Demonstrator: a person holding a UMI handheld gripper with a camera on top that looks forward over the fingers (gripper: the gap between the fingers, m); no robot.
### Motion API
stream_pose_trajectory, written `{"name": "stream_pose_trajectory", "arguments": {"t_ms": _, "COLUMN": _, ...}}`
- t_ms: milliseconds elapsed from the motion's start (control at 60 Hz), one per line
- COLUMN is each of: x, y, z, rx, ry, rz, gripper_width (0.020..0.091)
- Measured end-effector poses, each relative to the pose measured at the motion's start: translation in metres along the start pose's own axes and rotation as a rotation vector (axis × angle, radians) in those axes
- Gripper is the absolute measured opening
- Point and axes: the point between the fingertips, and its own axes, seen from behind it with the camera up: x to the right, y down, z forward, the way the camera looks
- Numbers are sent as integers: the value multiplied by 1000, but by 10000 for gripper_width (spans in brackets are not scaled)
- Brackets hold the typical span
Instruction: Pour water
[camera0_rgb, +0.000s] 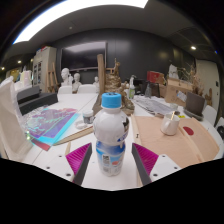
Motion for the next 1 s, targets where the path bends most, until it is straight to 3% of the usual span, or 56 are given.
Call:
{"name": "stream_pose_trajectory", "arguments": {"t_ms": 50, "x": -1, "y": 2, "z": 10, "rx": 3, "ry": 8, "rz": 1, "gripper_width": 722}}
{"name": "stream_pose_trajectory", "arguments": {"t_ms": 117, "x": -1, "y": 2, "z": 20, "rx": 12, "ry": 21, "rz": -5, "gripper_width": 521}}
{"name": "stream_pose_trajectory", "arguments": {"t_ms": 300, "x": -1, "y": 1, "z": 22, "rx": 17, "ry": 22, "rz": -25, "gripper_width": 387}}
{"name": "stream_pose_trajectory", "arguments": {"t_ms": 450, "x": -7, "y": -7, "z": 20, "rx": 5, "ry": 4, "rz": -48, "gripper_width": 352}}
{"name": "stream_pose_trajectory", "arguments": {"t_ms": 600, "x": -11, "y": -61, "z": 20, "rx": 58, "ry": -56, "rz": 76, "gripper_width": 351}}
{"name": "stream_pose_trajectory", "arguments": {"t_ms": 817, "x": 31, "y": -161, "z": 43, "rx": 125, "ry": -178, "rz": 548, "gripper_width": 349}}
{"name": "stream_pose_trajectory", "arguments": {"t_ms": 1000, "x": 78, "y": -193, "z": 84, "rx": 100, "ry": -304, "rz": 1074, "gripper_width": 348}}
